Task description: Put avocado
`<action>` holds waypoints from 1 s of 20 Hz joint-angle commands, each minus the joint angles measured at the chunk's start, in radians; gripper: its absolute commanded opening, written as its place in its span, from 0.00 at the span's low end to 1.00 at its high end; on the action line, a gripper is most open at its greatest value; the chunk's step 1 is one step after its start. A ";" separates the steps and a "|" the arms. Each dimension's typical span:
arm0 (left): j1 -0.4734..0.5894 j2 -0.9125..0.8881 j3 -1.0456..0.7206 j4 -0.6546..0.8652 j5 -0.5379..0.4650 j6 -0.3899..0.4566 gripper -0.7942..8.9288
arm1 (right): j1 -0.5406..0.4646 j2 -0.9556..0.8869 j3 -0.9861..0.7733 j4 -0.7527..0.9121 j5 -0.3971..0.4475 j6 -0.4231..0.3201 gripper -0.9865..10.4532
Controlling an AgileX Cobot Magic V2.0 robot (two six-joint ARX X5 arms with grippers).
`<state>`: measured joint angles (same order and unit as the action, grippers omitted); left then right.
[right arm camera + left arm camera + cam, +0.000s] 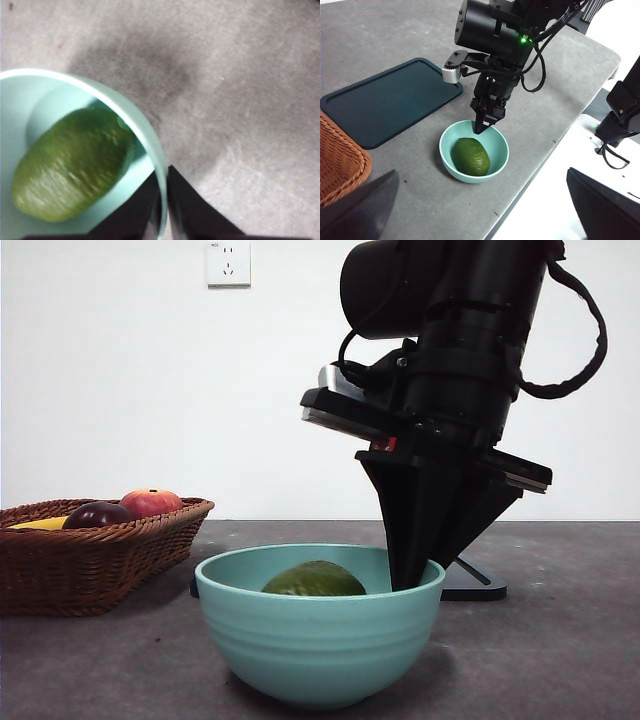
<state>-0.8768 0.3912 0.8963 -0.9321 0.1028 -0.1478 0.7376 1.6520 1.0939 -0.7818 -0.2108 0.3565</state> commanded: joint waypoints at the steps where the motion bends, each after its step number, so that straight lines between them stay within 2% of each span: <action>1: -0.006 0.000 0.008 0.013 -0.002 -0.003 0.69 | -0.017 0.022 0.036 -0.012 0.002 0.036 0.09; 5: -0.006 0.000 0.008 0.014 -0.002 -0.003 0.69 | -0.077 0.023 0.127 -0.060 0.028 0.028 0.09; 8: -0.006 0.000 0.008 0.027 -0.002 -0.003 0.69 | -0.163 0.066 0.253 -0.088 0.027 0.005 0.09; 12: -0.006 0.000 0.008 0.037 -0.002 -0.003 0.69 | -0.251 0.227 0.502 -0.195 0.028 -0.070 0.09; 15: -0.006 0.000 0.008 0.037 -0.002 -0.003 0.69 | -0.289 0.386 0.687 -0.259 0.028 -0.097 0.09; 17: -0.006 0.000 0.008 0.036 -0.002 -0.003 0.69 | -0.296 0.481 0.769 -0.258 0.028 -0.096 0.09; 20: -0.006 0.000 0.008 0.036 -0.002 -0.003 0.69 | -0.293 0.533 0.789 -0.243 0.063 -0.095 0.09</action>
<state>-0.8764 0.3912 0.8963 -0.9077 0.1028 -0.1478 0.4381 2.1685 1.8538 -1.0306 -0.1562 0.2676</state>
